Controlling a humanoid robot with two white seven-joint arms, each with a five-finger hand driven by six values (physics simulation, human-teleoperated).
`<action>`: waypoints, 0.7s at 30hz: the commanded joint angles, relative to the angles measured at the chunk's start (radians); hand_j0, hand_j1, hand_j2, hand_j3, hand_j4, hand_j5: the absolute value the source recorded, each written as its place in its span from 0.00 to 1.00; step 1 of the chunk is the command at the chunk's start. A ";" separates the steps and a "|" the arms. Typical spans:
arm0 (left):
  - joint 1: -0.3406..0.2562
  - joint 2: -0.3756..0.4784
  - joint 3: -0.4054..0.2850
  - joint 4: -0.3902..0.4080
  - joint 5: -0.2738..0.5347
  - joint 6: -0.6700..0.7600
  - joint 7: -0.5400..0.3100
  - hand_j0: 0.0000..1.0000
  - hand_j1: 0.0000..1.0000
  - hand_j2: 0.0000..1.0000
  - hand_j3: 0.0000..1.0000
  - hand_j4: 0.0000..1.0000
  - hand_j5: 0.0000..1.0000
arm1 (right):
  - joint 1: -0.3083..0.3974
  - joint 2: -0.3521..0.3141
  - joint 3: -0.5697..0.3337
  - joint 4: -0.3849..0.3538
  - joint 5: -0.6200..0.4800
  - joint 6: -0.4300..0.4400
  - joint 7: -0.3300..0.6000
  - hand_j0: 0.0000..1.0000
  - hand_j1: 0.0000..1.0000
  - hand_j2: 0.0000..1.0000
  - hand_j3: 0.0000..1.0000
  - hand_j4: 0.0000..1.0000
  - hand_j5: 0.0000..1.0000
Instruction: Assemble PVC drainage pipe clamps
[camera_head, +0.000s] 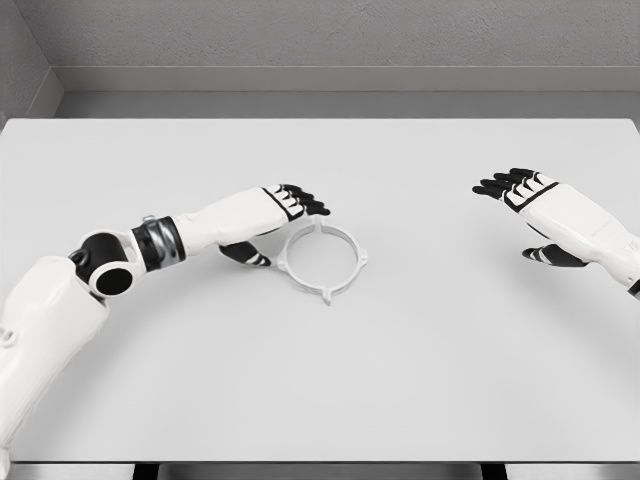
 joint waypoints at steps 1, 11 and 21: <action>0.000 -0.006 -0.001 0.000 0.007 0.002 -0.003 1.00 1.00 1.00 1.00 1.00 1.00 | 0.000 -0.001 0.000 0.000 -0.007 0.002 0.000 1.00 1.00 1.00 1.00 1.00 1.00; -0.006 -0.003 -0.001 0.000 0.012 0.002 -0.007 1.00 1.00 1.00 1.00 1.00 1.00 | 0.000 0.001 0.000 -0.002 -0.007 0.002 -0.002 1.00 1.00 1.00 1.00 1.00 1.00; -0.064 0.236 0.050 0.014 0.083 0.002 -0.003 1.00 1.00 1.00 1.00 1.00 1.00 | 0.002 0.002 0.000 -0.002 -0.016 0.002 0.000 1.00 1.00 1.00 1.00 1.00 1.00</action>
